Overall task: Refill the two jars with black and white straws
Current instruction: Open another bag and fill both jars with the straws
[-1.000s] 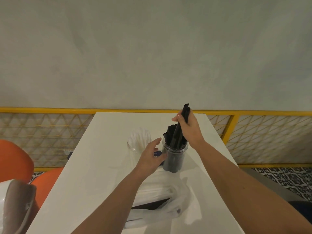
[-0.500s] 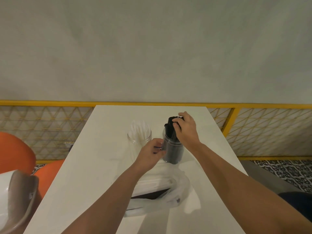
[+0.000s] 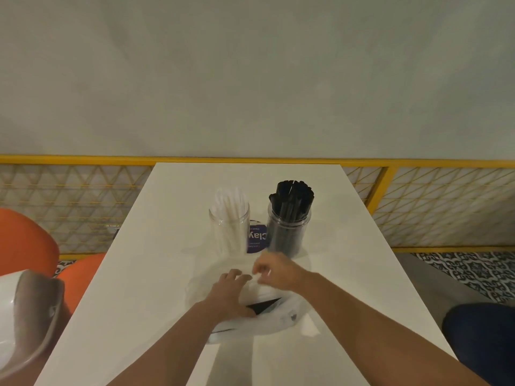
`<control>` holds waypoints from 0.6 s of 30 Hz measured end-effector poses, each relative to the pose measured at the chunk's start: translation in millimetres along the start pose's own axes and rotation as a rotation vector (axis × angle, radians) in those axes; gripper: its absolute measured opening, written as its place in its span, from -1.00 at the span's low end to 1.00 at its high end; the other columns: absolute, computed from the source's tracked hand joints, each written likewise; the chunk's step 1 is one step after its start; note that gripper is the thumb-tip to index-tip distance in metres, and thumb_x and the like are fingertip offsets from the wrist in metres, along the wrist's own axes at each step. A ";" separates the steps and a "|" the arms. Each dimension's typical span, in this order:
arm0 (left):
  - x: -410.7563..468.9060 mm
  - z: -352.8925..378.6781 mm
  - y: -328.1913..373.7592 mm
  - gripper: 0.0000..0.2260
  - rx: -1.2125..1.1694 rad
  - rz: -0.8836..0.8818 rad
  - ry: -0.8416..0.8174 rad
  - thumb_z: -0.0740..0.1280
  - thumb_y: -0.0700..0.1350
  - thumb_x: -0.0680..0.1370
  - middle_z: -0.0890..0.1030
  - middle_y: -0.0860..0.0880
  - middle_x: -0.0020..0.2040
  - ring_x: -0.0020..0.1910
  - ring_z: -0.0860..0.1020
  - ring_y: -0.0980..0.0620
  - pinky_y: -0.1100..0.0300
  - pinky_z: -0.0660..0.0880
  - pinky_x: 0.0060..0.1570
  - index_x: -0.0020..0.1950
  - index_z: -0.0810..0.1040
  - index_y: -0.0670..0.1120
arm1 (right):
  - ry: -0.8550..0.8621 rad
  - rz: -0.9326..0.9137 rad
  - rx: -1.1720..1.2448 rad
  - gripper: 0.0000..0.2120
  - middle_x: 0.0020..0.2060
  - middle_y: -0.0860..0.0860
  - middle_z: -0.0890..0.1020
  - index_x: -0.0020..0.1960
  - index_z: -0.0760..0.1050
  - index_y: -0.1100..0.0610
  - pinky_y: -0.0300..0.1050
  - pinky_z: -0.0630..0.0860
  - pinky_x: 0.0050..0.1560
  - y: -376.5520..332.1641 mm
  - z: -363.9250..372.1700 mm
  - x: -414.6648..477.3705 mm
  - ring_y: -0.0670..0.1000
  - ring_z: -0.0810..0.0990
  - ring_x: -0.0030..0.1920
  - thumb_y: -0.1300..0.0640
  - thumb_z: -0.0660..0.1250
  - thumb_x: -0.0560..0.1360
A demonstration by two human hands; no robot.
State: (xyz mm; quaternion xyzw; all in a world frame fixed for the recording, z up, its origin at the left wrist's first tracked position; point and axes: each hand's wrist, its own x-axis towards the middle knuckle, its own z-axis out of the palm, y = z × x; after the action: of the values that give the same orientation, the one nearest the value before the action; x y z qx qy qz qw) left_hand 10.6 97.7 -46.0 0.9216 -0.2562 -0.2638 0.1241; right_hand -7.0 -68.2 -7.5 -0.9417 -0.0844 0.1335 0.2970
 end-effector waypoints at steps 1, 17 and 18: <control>-1.9 4.6 -3.4 -0.26 0.038 -0.016 -0.011 0.42 0.15 0.39 0.17 -0.04 0.47 0.43 0.19 -0.10 0.00 0.26 0.38 0.48 0.17 0.05 | -0.098 0.059 -0.047 -0.59 0.12 0.05 0.47 0.20 0.49 0.08 -0.12 0.45 0.14 8.9 9.8 -4.0 0.00 0.45 0.07 0.19 0.46 0.38; -4.9 23.9 -18.0 -0.49 0.100 0.005 0.107 0.30 0.11 0.50 0.35 -0.02 0.30 0.26 0.33 -0.02 0.20 0.26 0.29 0.42 0.30 0.02 | -0.232 0.149 -0.120 0.05 0.48 0.04 0.10 0.53 -0.07 -0.01 -0.07 0.18 0.44 34.9 35.6 -24.9 0.06 0.14 0.46 0.15 0.56 0.27; -5.0 24.1 -16.7 -0.51 0.107 0.007 0.111 0.30 0.10 0.51 0.36 -0.02 0.29 0.26 0.34 -0.02 0.20 0.27 0.27 0.40 0.32 0.01 | -0.231 0.152 -0.114 0.04 0.48 0.04 0.10 0.52 -0.06 -0.01 -0.07 0.18 0.43 34.4 35.8 -24.7 0.06 0.14 0.46 0.15 0.55 0.28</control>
State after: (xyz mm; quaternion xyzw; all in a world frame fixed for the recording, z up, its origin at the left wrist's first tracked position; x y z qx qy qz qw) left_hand 0.6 112.1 -70.0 0.9393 -0.2657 -0.1979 0.0894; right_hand -38.5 -82.7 -50.7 -0.9392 -0.0537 0.2579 0.2202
